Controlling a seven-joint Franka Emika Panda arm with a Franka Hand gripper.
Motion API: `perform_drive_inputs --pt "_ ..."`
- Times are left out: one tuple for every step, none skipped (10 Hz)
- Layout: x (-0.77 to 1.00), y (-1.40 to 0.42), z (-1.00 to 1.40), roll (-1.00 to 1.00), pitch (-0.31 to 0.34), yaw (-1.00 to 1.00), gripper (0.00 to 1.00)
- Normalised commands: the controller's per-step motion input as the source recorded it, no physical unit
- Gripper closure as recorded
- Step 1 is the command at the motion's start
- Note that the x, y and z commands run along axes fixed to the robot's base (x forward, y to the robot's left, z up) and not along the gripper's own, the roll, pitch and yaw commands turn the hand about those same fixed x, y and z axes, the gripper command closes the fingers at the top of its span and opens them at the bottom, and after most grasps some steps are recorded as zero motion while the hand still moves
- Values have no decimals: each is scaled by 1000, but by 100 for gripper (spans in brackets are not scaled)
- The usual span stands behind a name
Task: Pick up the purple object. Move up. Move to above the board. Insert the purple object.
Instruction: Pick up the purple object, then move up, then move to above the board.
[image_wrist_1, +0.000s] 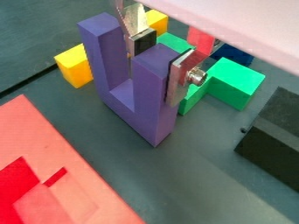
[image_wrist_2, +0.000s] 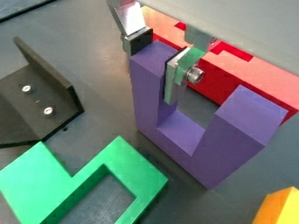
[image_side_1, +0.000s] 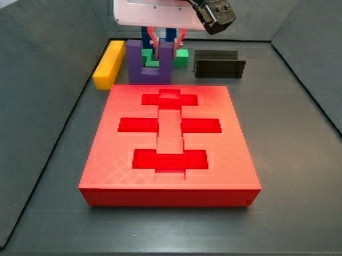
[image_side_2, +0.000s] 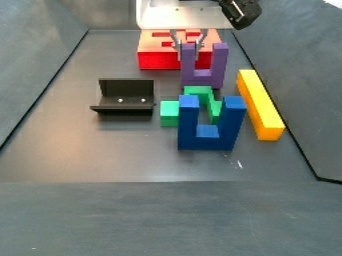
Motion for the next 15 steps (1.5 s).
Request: perform_drive_inputs --pt "0 0 0 0 0 0 100" --pt "0 0 0 0 0 0 100" --pt "0 0 0 0 0 0 100" --pt "0 0 833 0 0 0 100" --pt "-73 -56 832 -5 25 60 100" --pt "-114 -49 583 -43 38 59 100" --pt "-65 -12 292 -81 14 34 100" --pt "0 0 1400 0 0 0 100" --pt "1 -1 1400 15 2 -5 100" --pt "-50 -1 1400 -34 22 -10 100" --pt "-25 15 1400 -44 12 -3 100" --pt "40 9 1400 -43 67 -10 100" --pt "11 4 634 -43 102 -11 100" --pt "11 10 217 -51 70 -8 100" --pt "29 -1400 286 -83 135 53 100"
